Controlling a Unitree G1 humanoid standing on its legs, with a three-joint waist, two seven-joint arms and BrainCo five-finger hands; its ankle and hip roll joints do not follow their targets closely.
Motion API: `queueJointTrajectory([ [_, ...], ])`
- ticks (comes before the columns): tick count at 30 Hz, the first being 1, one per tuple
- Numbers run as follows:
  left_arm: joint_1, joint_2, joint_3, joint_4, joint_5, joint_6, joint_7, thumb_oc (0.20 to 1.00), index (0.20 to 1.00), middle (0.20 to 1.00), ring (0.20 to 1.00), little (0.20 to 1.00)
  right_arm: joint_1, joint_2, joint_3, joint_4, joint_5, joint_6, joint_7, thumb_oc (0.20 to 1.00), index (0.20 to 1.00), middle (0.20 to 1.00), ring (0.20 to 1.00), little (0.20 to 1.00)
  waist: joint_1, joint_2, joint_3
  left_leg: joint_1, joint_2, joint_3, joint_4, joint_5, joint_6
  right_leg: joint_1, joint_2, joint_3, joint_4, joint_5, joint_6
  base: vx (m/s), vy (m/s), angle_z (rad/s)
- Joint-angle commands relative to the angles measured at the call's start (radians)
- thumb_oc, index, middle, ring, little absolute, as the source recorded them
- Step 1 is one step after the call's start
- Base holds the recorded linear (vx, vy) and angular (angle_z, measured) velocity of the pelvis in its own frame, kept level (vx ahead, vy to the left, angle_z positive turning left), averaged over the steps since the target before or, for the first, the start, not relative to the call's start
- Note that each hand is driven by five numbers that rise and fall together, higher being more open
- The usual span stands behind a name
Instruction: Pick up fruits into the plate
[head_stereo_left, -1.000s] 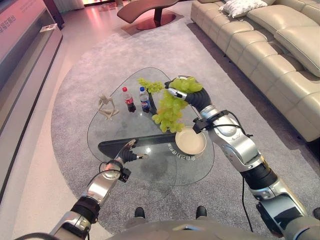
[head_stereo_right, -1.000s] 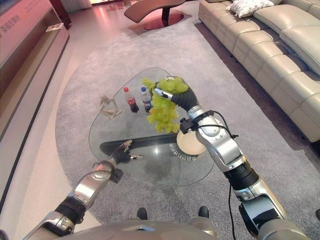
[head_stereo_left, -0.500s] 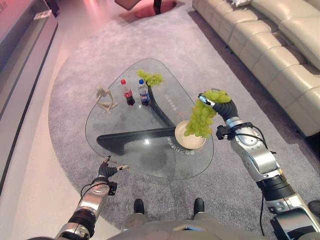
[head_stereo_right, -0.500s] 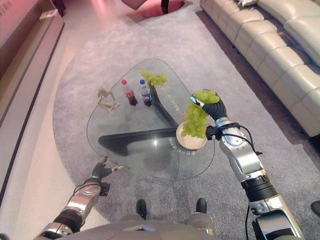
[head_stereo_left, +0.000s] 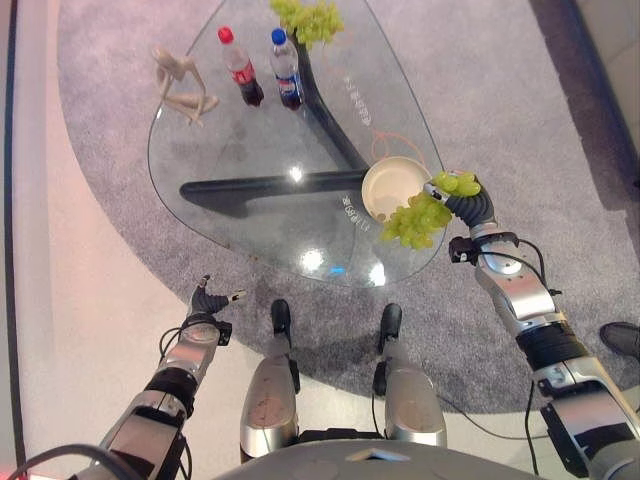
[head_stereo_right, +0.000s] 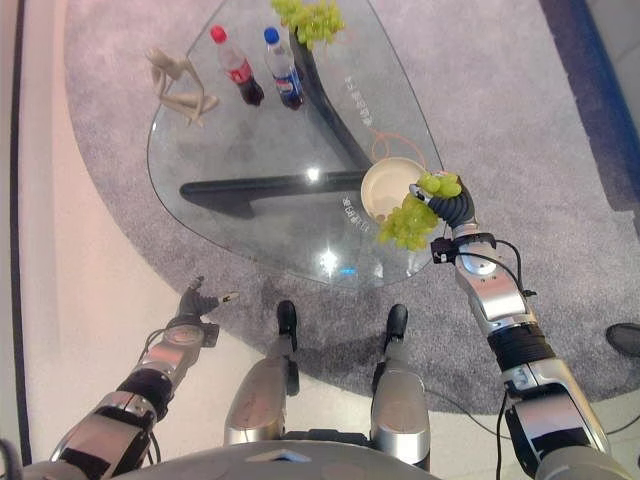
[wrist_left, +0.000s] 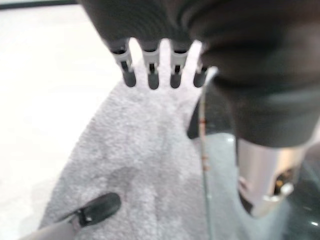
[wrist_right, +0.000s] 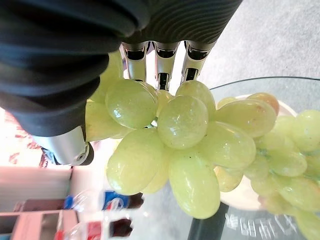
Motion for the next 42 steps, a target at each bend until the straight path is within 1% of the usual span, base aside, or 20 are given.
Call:
queueJointTrajectory([
  [1, -0.029, 0.051, 0.004, 0.084, -0.029, -0.014, 0.033, 1.000, 1.000, 1.000, 1.000, 1.000, -0.110, -0.062, 0.002, -0.005, -0.001, -0.114, -0.042, 0.200, 0.200, 0.200, 0.200, 0.200, 0.012, -0.043, 0.003, -0.061, -0.103, -0.010, 0.110, -0.149, 0.047, -0.062, 0.035, 0.019, 0.206, -0.189, -0.023, 0.00, 0.000, 0.00],
  [4, -0.059, 0.060, 0.002, 0.119, -0.035, -0.020, 0.033, 1.000, 1.000, 1.000, 1.000, 1.000, -0.166, -0.082, 0.016, 0.056, -0.013, -0.121, -0.061, 0.200, 0.200, 0.200, 0.200, 0.200, 0.018, -0.041, 0.030, -0.095, -0.113, -0.012, 0.131, -0.148, 0.048, -0.099, 0.038, 0.018, 0.231, -0.190, -0.028, -0.01, 0.000, 0.02],
  [8, -0.081, 0.072, -0.001, 0.145, -0.034, -0.024, 0.025, 1.000, 1.000, 1.000, 1.000, 1.000, -0.208, -0.096, 0.030, 0.097, -0.024, -0.125, -0.069, 0.200, 0.200, 0.200, 0.200, 0.200, 0.022, -0.039, 0.030, -0.133, -0.117, -0.016, 0.149, -0.149, 0.049, -0.142, 0.039, 0.013, 0.258, -0.196, -0.033, 0.00, 0.002, 0.07],
  [11, -0.108, 0.081, -0.004, 0.170, -0.030, -0.028, 0.021, 1.000, 1.000, 1.000, 1.000, 1.000, -0.249, -0.098, 0.048, 0.133, -0.033, -0.124, -0.081, 0.200, 0.200, 0.200, 0.200, 0.200, 0.029, -0.045, 0.030, -0.170, -0.120, -0.015, 0.169, -0.152, 0.052, -0.184, 0.038, 0.006, 0.284, -0.201, -0.035, 0.01, -0.020, 0.05],
  [16, -0.139, 0.091, -0.021, 0.186, -0.033, -0.037, 0.022, 1.000, 1.000, 1.000, 1.000, 1.000, -0.307, -0.104, 0.081, 0.195, -0.025, -0.100, -0.105, 0.200, 0.200, 0.200, 0.200, 0.200, 0.040, -0.052, 0.030, -0.213, -0.120, -0.012, 0.188, -0.151, 0.053, -0.229, 0.033, -0.005, 0.306, -0.198, -0.035, 0.00, -0.040, 0.04],
  [17, -0.145, 0.092, -0.025, 0.186, -0.032, -0.036, 0.026, 1.000, 1.000, 1.000, 1.000, 1.000, -0.324, -0.106, 0.088, 0.219, -0.024, -0.088, -0.111, 0.200, 0.200, 0.200, 0.200, 0.200, 0.043, -0.051, 0.030, -0.224, -0.122, -0.013, 0.194, -0.151, 0.054, -0.242, 0.034, -0.007, 0.314, -0.198, -0.036, 0.00, -0.010, 0.03],
  [19, -0.148, 0.094, -0.030, 0.183, -0.034, -0.036, 0.027, 1.000, 1.000, 1.000, 1.000, 1.000, -0.343, -0.114, 0.101, 0.251, -0.017, -0.084, -0.115, 0.200, 0.200, 0.200, 0.200, 0.200, 0.047, -0.047, 0.030, -0.238, -0.123, -0.014, 0.200, -0.150, 0.055, -0.257, 0.032, -0.011, 0.324, -0.200, -0.037, 0.00, -0.003, 0.02],
  [22, -0.154, 0.095, -0.043, 0.182, -0.040, -0.032, 0.027, 1.000, 1.000, 1.000, 1.000, 1.000, -0.394, -0.124, 0.133, 0.323, -0.026, -0.064, -0.117, 0.200, 0.200, 0.200, 0.200, 0.200, 0.057, -0.032, 0.030, -0.271, -0.133, -0.021, 0.220, -0.150, 0.060, -0.297, 0.028, -0.018, 0.356, -0.208, -0.044, 0.00, 0.000, 0.00],
  [23, -0.152, 0.094, -0.044, 0.182, -0.040, -0.031, 0.027, 1.000, 1.000, 1.000, 1.000, 1.000, -0.394, -0.123, 0.134, 0.324, -0.026, -0.063, -0.117, 0.200, 0.200, 0.200, 0.200, 0.200, 0.057, -0.032, 0.030, -0.269, -0.134, -0.021, 0.223, -0.155, 0.059, -0.296, 0.026, -0.017, 0.362, -0.214, -0.044, 0.00, 0.000, 0.00],
  [26, -0.154, 0.101, -0.050, 0.189, -0.043, -0.027, 0.017, 1.000, 1.000, 1.000, 1.000, 1.000, -0.423, -0.128, 0.153, 0.366, -0.034, -0.031, -0.117, 0.200, 0.200, 0.200, 0.200, 0.200, 0.063, -0.025, 0.030, -0.293, -0.140, -0.024, 0.244, -0.157, 0.063, -0.322, 0.023, -0.018, 0.387, -0.220, -0.047, 0.03, 0.006, 0.05],
  [29, -0.153, 0.103, -0.051, 0.194, -0.042, -0.031, 0.006, 1.000, 1.000, 1.000, 1.000, 1.000, -0.450, -0.132, 0.162, 0.423, -0.033, -0.022, -0.118, 0.200, 0.200, 0.200, 0.200, 0.200, 0.069, -0.020, 0.030, -0.308, -0.142, -0.024, 0.251, -0.157, 0.066, -0.340, 0.022, -0.020, 0.401, -0.223, -0.050, 0.02, 0.005, 0.08],
  [31, -0.151, 0.102, -0.052, 0.197, -0.043, -0.035, 0.003, 1.000, 1.000, 1.000, 1.000, 1.000, -0.463, -0.135, 0.165, 0.456, -0.031, -0.034, -0.114, 0.200, 0.200, 0.200, 0.200, 0.200, 0.072, -0.016, 0.030, -0.315, -0.141, -0.022, 0.255, -0.157, 0.067, -0.348, 0.020, -0.022, 0.408, -0.224, -0.050, 0.01, 0.015, 0.05],
  [36, -0.144, 0.101, -0.057, 0.198, -0.052, -0.035, -0.001, 1.000, 1.000, 1.000, 1.000, 1.000, -0.485, -0.140, 0.172, 0.462, -0.039, -0.028, -0.108, 0.200, 0.200, 0.200, 0.200, 0.200, 0.073, -0.006, 0.030, -0.320, -0.142, -0.022, 0.258, -0.154, 0.067, -0.358, 0.021, -0.022, 0.418, -0.226, -0.053, 0.01, 0.013, 0.00],
  [39, -0.145, 0.102, -0.057, 0.196, -0.054, -0.027, 0.001, 1.000, 1.000, 1.000, 1.000, 1.000, -0.489, -0.143, 0.173, 0.458, -0.044, -0.001, -0.101, 0.200, 0.200, 0.200, 0.200, 0.200, 0.073, -0.008, 0.030, -0.322, -0.143, -0.022, 0.263, -0.155, 0.069, -0.363, 0.023, -0.021, 0.425, -0.228, -0.054, 0.00, 0.000, 0.00],
  [40, -0.149, 0.105, -0.054, 0.196, -0.054, -0.025, 0.001, 1.000, 1.000, 1.000, 1.000, 1.000, -0.491, -0.144, 0.174, 0.458, -0.042, 0.014, -0.101, 0.398, 0.398, 0.398, 0.398, 0.398, 0.073, -0.010, 0.030, -0.323, -0.143, -0.020, 0.265, -0.156, 0.069, -0.364, 0.023, -0.021, 0.426, -0.227, -0.054, 0.00, 0.000, 0.00],
  [41, -0.150, 0.106, -0.052, 0.196, -0.054, -0.025, 0.001, 1.000, 1.000, 1.000, 1.000, 1.000, -0.491, -0.143, 0.173, 0.463, -0.040, 0.025, -0.101, 1.000, 1.000, 1.000, 1.000, 1.000, 0.074, -0.013, 0.030, -0.325, -0.141, -0.018, 0.267, -0.156, 0.069, -0.365, 0.023, -0.022, 0.430, -0.229, -0.054, 0.00, 0.000, 0.00],
  [42, -0.152, 0.108, -0.053, 0.199, -0.054, -0.028, -0.001, 1.000, 1.000, 1.000, 1.000, 1.000, -0.494, -0.144, 0.175, 0.473, -0.038, 0.026, -0.101, 1.000, 1.000, 1.000, 1.000, 1.000, 0.075, -0.014, 0.030, -0.325, -0.141, -0.018, 0.269, -0.156, 0.069, -0.365, 0.024, -0.022, 0.432, -0.229, -0.054, 0.00, 0.000, 0.00],
])
